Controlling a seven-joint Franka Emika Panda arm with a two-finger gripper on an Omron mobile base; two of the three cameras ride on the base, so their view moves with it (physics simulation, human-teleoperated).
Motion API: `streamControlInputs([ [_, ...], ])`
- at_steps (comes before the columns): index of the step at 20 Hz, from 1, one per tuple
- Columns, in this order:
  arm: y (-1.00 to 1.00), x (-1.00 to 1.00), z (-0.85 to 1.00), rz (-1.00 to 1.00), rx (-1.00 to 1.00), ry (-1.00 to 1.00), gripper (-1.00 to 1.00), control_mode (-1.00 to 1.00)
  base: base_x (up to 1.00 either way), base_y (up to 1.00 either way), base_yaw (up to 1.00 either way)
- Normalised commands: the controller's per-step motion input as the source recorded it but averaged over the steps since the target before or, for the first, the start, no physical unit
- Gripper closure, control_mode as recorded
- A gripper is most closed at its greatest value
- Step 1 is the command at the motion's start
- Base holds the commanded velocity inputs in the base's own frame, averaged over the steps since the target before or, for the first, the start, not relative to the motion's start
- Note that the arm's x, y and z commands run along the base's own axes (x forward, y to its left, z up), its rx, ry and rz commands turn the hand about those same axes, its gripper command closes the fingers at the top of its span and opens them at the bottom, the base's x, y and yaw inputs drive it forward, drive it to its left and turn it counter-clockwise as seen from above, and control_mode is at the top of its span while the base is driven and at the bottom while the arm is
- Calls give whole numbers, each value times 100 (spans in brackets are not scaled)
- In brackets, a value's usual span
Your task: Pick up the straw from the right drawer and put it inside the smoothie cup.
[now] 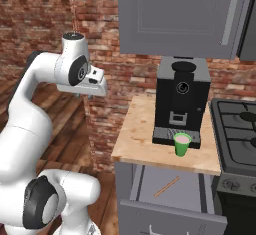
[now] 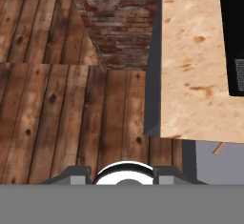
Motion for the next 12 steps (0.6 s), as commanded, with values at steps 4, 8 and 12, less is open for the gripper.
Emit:
streamControlInputs([
  [4, 0, -17, 0, 0, 0, 0, -100, -100, 0, 0, 0],
  [8, -5, -43, -10, 0, 0, 0, -100, -100, 0, 0, 0],
  [12, -14, -59, -19, -2, 0, -1, -100, -100, 0, 0, 0],
])
